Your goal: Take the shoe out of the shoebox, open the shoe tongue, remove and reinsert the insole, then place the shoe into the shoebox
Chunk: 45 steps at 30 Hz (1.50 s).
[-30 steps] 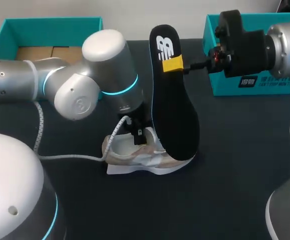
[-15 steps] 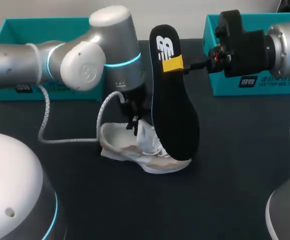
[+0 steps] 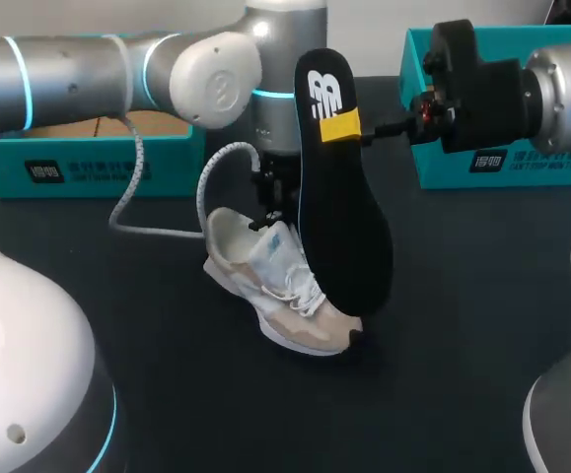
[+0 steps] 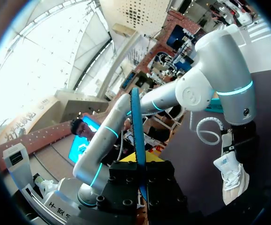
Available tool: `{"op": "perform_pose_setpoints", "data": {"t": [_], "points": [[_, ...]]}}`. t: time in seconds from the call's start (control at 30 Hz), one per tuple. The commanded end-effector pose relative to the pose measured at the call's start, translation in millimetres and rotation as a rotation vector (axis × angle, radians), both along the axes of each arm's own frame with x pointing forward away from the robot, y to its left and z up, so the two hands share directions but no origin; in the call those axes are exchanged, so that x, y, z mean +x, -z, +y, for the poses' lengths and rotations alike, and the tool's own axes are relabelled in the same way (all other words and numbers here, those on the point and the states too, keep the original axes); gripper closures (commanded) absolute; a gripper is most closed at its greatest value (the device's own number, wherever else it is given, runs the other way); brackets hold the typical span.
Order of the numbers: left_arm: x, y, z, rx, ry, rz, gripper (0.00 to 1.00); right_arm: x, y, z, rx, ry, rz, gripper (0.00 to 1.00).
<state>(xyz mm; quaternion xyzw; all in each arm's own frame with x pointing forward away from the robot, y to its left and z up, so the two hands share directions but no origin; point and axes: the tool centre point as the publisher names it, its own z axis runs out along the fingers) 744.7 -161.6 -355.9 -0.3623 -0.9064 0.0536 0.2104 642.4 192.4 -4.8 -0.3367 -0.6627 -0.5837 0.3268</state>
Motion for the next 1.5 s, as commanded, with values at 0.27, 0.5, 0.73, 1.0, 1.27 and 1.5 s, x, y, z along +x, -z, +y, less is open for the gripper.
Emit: {"op": "perform_pose_setpoints", "data": {"t": [0.27, 0.5, 0.73, 1.0, 1.27, 1.5], "points": [[6.6, -10, -4, 0.063, 0.613, 0.015, 1.00, 2.2, 0, 4, -0.002, -0.001, 0.002, 1.00], [6.6, -10, -4, 0.063, 0.613, 0.015, 1.00, 2.2, 0, 4, -0.002, -0.001, 0.002, 1.00], [11.3, -4, -5, 0.032, 0.558, 0.024, 1.00, 2.2, 0, 4, -0.002, -0.001, 0.002, 1.00], [24.7, 0, -10, 0.048, 0.559, -0.006, 1.00, 2.2, 0, 4, -0.002, -0.001, 0.002, 1.00], [39.4, 3, -34, 0.058, 0.612, -0.021, 1.00, 2.2, 0, 4, -0.002, -0.001, 0.002, 1.00], [31.4, 18, -44, 0.078, 0.646, -0.004, 1.00, 2.2, 0, 4, -0.002, -0.001, 0.002, 1.00]]}}
